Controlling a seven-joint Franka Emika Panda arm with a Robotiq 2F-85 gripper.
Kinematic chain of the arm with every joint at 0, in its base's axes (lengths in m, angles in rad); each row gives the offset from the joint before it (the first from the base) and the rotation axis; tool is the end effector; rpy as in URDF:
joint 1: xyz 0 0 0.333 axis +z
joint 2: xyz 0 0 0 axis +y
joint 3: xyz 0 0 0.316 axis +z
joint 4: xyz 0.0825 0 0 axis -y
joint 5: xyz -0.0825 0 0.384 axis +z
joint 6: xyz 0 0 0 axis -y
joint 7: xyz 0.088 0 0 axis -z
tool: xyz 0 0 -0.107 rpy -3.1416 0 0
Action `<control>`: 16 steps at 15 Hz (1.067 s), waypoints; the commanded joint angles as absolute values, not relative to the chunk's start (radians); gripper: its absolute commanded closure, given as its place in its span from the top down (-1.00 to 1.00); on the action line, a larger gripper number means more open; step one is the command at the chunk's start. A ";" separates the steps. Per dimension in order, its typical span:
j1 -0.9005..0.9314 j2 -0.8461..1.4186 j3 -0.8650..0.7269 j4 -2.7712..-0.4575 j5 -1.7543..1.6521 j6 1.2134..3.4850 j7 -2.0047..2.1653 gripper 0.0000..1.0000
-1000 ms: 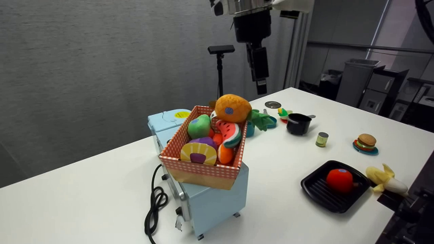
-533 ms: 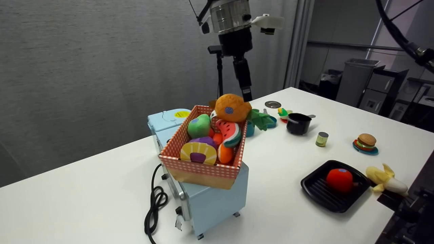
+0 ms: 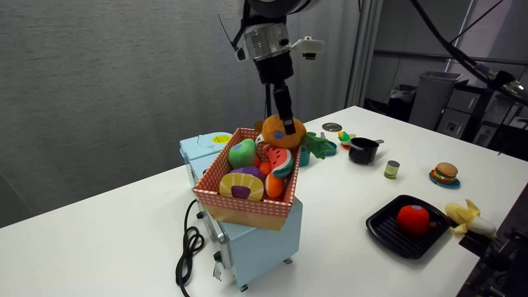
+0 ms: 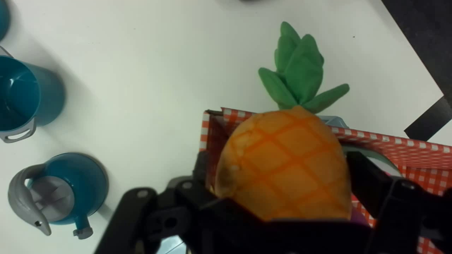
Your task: Remove the pineapple plushie from the box and put it on the table
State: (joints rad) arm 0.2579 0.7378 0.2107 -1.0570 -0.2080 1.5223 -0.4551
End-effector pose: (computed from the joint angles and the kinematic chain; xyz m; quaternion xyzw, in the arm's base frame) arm 0.6734 0.2630 0.3863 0.8912 0.4336 -0.1293 0.0311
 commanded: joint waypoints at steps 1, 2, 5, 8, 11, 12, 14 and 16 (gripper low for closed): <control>0.274 0.814 0.190 -0.911 -0.202 1.441 -0.465 0.41; 0.271 0.815 0.189 -0.901 -0.196 1.437 -0.460 0.25; 0.255 0.802 0.197 -0.901 -0.197 1.440 -0.448 -0.21; 0.245 0.773 0.199 -0.917 -0.191 1.453 -0.435 -0.61; 0.231 0.736 0.200 -0.943 -0.186 1.466 -0.426 -0.94; 0.224 0.723 0.199 -0.951 -0.184 1.470 -0.421 -0.96; 0.205 0.691 0.200 -0.970 -0.173 1.480 -0.412 -0.93; 0.178 0.660 0.202 -0.987 -0.156 1.491 -0.406 -0.91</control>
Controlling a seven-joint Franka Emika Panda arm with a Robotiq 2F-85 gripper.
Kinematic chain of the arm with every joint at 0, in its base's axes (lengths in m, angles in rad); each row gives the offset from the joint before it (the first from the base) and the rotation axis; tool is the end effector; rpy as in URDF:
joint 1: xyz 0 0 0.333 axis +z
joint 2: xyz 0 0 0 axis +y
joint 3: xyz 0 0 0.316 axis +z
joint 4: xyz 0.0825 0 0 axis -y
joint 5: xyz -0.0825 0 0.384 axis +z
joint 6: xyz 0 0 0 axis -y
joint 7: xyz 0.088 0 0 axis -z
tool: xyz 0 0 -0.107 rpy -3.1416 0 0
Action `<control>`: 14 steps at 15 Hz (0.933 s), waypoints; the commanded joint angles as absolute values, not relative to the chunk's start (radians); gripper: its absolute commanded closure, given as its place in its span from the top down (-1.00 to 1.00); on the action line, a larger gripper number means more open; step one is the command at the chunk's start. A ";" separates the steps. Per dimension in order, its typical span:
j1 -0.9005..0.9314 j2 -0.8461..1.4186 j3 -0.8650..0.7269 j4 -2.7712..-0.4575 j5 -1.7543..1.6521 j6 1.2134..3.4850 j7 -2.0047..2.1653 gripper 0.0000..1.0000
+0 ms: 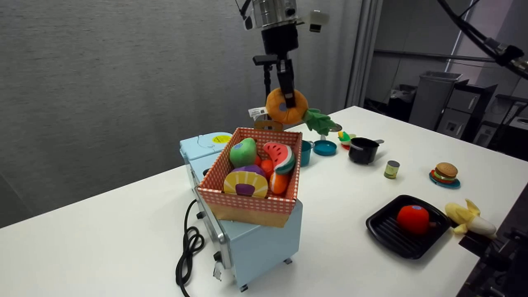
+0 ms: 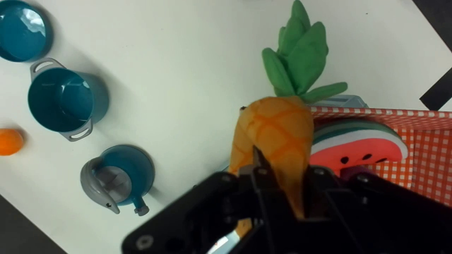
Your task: Remove the pineapple plushie from the box and put it on the table
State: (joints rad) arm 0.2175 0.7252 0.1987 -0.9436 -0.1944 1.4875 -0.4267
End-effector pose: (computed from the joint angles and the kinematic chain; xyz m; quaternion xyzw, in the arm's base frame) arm 0.6927 0.2269 0.4436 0.9162 0.3903 -0.0859 0.0292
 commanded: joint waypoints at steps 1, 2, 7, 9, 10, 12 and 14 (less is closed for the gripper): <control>0.162 0.644 0.202 -0.995 -0.147 1.496 -0.406 -0.92; 0.149 0.630 0.203 -1.001 -0.140 1.500 -0.408 -0.92; 0.079 0.598 0.198 -1.001 -0.105 1.505 -0.415 -0.92; 0.053 0.614 0.197 -0.980 -0.093 1.500 -0.418 -0.92; 0.041 0.623 0.197 -0.970 -0.088 1.498 -0.419 -0.92; 0.022 0.640 0.198 -0.954 -0.077 1.495 -0.421 -0.92; 0.008 0.662 0.202 -0.934 -0.063 1.489 -0.421 -0.92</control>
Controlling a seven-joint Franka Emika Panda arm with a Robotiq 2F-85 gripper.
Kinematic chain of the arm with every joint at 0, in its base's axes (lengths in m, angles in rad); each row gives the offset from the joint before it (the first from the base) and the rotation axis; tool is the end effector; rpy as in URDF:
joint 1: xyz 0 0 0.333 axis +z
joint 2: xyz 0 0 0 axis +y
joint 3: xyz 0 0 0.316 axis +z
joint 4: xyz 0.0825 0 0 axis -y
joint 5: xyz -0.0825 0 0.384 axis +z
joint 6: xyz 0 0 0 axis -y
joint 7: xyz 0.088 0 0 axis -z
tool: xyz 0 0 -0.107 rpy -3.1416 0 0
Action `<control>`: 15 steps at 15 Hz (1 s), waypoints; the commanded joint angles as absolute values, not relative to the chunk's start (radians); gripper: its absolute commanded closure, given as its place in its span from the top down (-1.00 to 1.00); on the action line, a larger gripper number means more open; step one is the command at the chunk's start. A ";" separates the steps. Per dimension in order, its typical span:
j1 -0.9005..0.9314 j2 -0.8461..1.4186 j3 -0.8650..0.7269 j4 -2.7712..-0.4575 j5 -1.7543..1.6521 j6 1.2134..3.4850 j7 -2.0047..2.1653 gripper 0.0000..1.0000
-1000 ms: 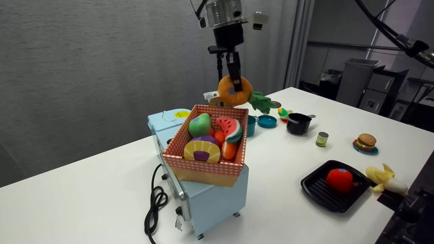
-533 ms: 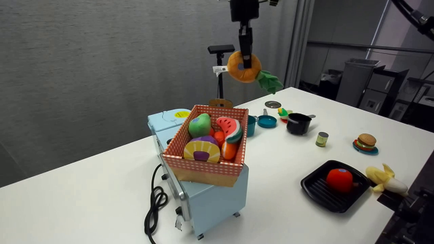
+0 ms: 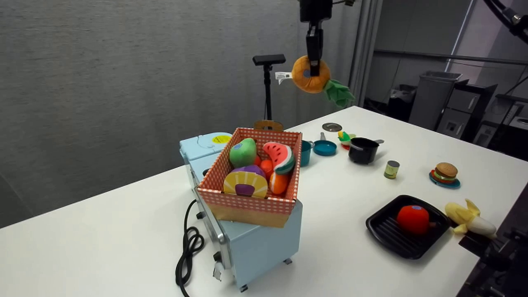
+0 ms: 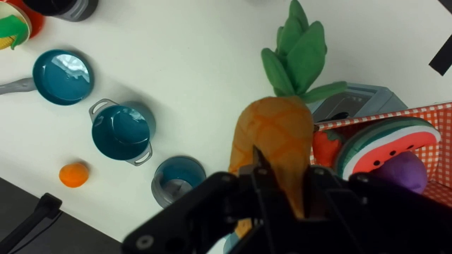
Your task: Remove the pineapple plushie from the box and put it on the table
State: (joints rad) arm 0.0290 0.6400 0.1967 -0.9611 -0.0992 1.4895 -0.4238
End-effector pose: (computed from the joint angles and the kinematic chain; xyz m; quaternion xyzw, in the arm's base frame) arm 0.7084 0.1033 0.4967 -0.9519 -0.3019 0.0497 0.0148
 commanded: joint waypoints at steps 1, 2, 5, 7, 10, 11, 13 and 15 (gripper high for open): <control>0.003 0.673 0.204 -0.924 -0.057 1.486 -0.420 -0.92; 0.001 0.684 0.204 -0.914 -0.052 1.482 -0.418 -0.92; 0.005 0.728 0.204 -0.869 -0.040 1.472 -0.410 -0.92; 0.008 0.761 0.203 -0.833 -0.038 1.464 -0.405 -0.92; 0.020 0.807 0.190 -0.779 -0.063 1.477 -0.390 -0.92; 0.023 0.820 0.185 -0.761 -0.072 1.483 -0.381 -0.92; 0.029 0.846 0.176 -0.723 -0.088 1.499 -0.360 -0.92; 0.033 0.872 0.167 -0.687 -0.102 1.511 -0.344 -0.92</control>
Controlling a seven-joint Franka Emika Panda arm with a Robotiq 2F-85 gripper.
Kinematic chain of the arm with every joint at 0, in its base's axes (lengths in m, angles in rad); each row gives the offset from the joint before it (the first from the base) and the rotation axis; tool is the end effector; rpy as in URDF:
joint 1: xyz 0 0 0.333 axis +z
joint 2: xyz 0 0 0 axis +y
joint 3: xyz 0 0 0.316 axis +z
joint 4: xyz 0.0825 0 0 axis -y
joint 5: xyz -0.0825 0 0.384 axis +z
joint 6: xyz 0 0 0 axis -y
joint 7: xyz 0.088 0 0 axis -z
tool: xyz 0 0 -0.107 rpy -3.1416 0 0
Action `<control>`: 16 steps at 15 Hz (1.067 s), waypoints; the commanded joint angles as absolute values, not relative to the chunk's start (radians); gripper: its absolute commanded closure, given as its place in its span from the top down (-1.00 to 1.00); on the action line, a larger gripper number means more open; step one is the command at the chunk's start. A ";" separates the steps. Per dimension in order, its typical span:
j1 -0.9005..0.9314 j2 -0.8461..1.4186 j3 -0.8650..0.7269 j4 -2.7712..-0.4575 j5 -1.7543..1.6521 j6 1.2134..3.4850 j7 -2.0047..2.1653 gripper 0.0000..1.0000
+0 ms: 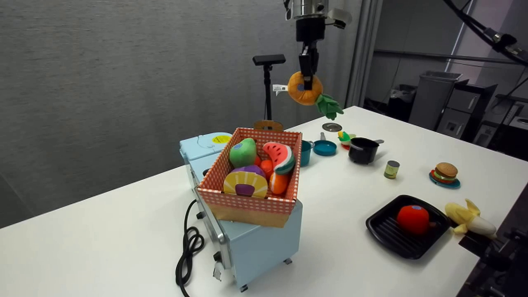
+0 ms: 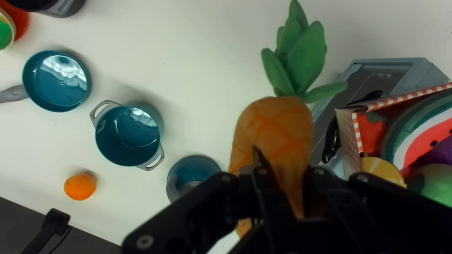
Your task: Remove the pineapple plushie from the box and put it on the table
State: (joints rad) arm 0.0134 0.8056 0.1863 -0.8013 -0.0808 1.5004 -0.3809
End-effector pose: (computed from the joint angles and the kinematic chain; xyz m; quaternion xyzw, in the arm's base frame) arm 0.7428 0.0819 0.4498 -0.9637 -0.2610 0.0453 0.0321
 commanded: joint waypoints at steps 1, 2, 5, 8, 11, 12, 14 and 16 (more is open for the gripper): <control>0.034 0.885 0.163 -0.671 -0.109 1.518 -0.338 -0.92; 0.035 0.897 0.159 -0.657 -0.114 1.527 -0.332 -0.92; 0.031 0.928 0.151 -0.624 -0.116 1.547 -0.321 -0.92; 0.024 0.953 0.146 -0.598 -0.111 1.565 -0.318 -0.92; 0.018 0.968 0.143 -0.578 -0.103 1.582 -0.317 -0.92; 0.015 0.972 0.143 -0.571 -0.100 1.591 -0.312 -0.92; 0.004 0.976 0.147 -0.563 -0.087 1.617 -0.291 -0.92; -0.002 0.981 0.149 -0.555 -0.079 1.644 -0.266 -0.92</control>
State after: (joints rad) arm 0.0067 0.9455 0.1457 -0.6249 -0.1010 1.6231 -0.3071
